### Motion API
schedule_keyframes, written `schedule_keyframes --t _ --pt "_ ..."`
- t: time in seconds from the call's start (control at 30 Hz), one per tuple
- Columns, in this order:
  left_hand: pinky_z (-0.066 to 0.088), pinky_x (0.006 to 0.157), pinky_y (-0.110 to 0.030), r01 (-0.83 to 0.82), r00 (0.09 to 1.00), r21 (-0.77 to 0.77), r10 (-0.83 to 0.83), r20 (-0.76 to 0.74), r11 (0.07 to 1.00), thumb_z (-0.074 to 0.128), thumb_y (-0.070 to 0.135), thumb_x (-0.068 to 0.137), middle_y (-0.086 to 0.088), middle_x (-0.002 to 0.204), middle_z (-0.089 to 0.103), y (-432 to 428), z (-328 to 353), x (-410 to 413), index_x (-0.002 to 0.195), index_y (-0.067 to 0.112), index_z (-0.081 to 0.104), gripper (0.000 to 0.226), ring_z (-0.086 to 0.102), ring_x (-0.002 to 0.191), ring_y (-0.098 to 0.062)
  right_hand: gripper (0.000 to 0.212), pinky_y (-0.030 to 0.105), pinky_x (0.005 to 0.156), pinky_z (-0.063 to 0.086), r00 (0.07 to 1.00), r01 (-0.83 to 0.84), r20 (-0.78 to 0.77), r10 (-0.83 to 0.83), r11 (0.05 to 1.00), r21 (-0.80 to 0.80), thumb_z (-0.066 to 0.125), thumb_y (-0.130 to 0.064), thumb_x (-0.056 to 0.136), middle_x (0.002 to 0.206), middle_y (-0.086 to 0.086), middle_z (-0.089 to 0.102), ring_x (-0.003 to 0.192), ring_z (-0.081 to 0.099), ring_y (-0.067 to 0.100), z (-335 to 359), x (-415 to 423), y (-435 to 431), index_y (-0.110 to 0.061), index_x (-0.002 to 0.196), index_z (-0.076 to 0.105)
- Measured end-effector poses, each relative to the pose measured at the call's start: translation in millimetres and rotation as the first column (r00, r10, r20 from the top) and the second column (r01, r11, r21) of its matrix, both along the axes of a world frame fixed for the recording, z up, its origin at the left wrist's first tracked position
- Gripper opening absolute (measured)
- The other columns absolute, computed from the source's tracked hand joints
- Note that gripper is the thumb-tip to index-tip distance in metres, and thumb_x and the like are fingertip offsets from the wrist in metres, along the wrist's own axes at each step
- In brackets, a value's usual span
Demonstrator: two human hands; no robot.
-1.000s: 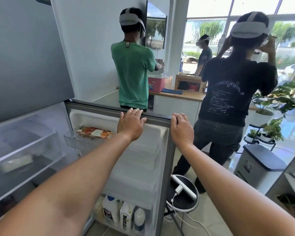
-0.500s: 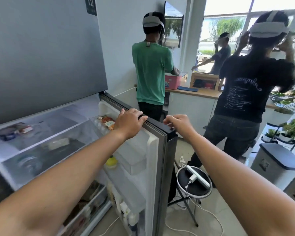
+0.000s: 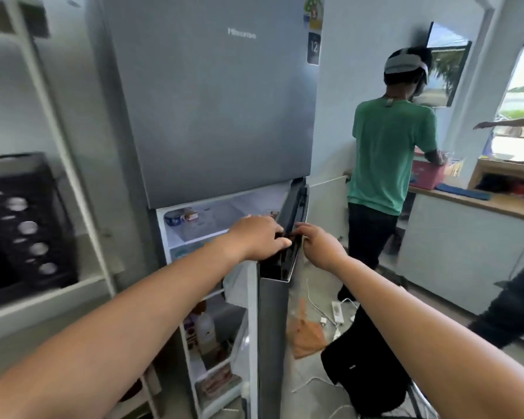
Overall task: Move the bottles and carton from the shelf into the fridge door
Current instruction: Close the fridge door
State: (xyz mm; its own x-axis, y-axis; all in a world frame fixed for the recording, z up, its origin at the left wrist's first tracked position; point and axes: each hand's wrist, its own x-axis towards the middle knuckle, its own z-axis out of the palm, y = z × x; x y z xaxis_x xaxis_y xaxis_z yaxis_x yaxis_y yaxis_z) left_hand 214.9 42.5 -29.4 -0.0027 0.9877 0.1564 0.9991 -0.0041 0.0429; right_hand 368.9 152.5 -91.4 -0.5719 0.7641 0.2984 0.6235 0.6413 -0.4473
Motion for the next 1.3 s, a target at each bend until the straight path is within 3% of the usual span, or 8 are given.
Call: schedule_keyframes --t 0.17,0.37,0.5,0.6,0.7,0.83,0.97,1.3 --pt "0.036 0.105 -0.042 -0.197 0.975 0.022 0.198 -0.1 0.98 0.046 0.051 0.09 -0.008 0.136 0.056 -30.6 -0.2 -39.0 0.131 0.018 0.058 0.054 0.045 0.129 -0.03 0.047 0.038 0.1 0.043 0.994 -0.084 0.078 0.077 0.993 0.085 0.045 -0.009 0.086 0.14 -0.002 0.049 0.127 0.049 0.023 -3.8 -56.7 0.7 -0.026 0.129 0.054" --pt "0.035 0.105 -0.041 -0.379 0.889 0.105 0.394 -0.235 0.919 0.048 0.047 0.091 -0.013 0.132 0.057 -41.9 -13.6 -77.1 0.122 0.008 0.06 0.051 0.044 0.127 -0.032 0.06 0.046 0.11 0.035 0.975 -0.183 0.148 0.167 0.978 0.098 0.044 -0.008 0.089 0.156 -0.003 0.029 0.148 0.015 0.018 -9.9 -107.9 2.7 -0.024 0.146 0.032" --pt "0.038 0.103 -0.041 -0.459 0.864 0.125 0.474 -0.168 0.88 0.053 0.044 0.087 -0.012 0.138 0.051 -36.9 -28.0 -105.1 0.129 0.006 0.049 0.056 0.043 0.127 -0.03 0.072 0.044 0.108 0.037 0.942 -0.246 0.257 0.213 0.964 0.1 0.047 -0.011 0.09 0.162 -0.006 0.013 0.15 0.0 0.016 -9.6 -138.7 11.9 -0.026 0.153 0.015" --pt "0.028 0.115 -0.04 -0.518 0.839 0.123 0.53 -0.121 0.847 0.055 0.043 0.088 -0.013 0.153 0.035 -26.8 -36.4 -126.6 0.143 0.004 0.035 0.07 0.034 0.139 -0.03 0.077 0.043 0.107 0.039 0.915 -0.289 0.315 0.253 0.954 0.074 0.049 -0.014 0.09 0.163 -0.008 0.006 0.15 -0.004 0.017 -6.0 -157.7 20.9 -0.026 0.154 0.008" --pt "0.007 0.124 -0.043 -0.559 0.82 0.07 0.563 -0.102 0.826 0.053 0.043 0.09 -0.013 0.163 0.006 -18.9 -47.9 -141.3 0.152 0.003 0.014 0.083 0.004 0.151 -0.03 0.08 0.042 0.108 0.038 0.906 -0.293 0.336 0.257 0.954 0.059 0.05 -0.016 0.09 0.163 -0.008 0.001 0.15 -0.007 0.017 -3.5 -171.5 25.2 -0.026 0.154 0.004" --pt "-0.002 0.123 -0.043 -0.583 0.802 0.037 0.583 -0.133 0.811 0.052 0.042 0.091 -0.011 0.162 -0.016 -13.8 -68.6 -156.6 0.154 0.006 -0.002 0.09 -0.018 0.15 -0.026 0.086 0.042 0.106 0.04 0.896 -0.313 0.353 0.27 0.947 0.07 0.051 -0.015 0.087 0.163 -0.007 -0.009 0.149 -0.012 0.018 -10.2 -185.3 32.4 -0.025 0.154 -0.003" --pt "-0.003 0.123 -0.042 -0.586 0.805 0.006 0.584 -0.1 0.81 0.055 0.04 0.089 -0.006 0.163 -0.017 -7.6 -79.7 -164.1 0.153 0.012 -0.012 0.096 -0.016 0.15 -0.022 0.091 0.04 0.102 0.043 0.887 -0.331 0.366 0.28 0.94 0.081 0.052 -0.017 0.086 0.162 -0.007 -0.016 0.148 -0.017 0.018 -16.0 -193.0 38.5 -0.025 0.153 -0.01" --pt "-0.002 0.123 -0.042 -0.597 0.8 -0.048 0.59 -0.109 0.801 0.06 0.041 0.085 -0.004 0.163 -0.018 4.2 -74.5 -189.2 0.152 0.014 -0.015 0.105 -0.015 0.151 -0.021 0.097 0.046 0.104 0.041 0.86 -0.354 0.409 0.305 0.934 0.047 0.055 -0.02 0.083 0.162 -0.005 -0.018 0.148 -0.018 0.019 -9.4 -205.8 45.5 -0.025 0.153 -0.012"
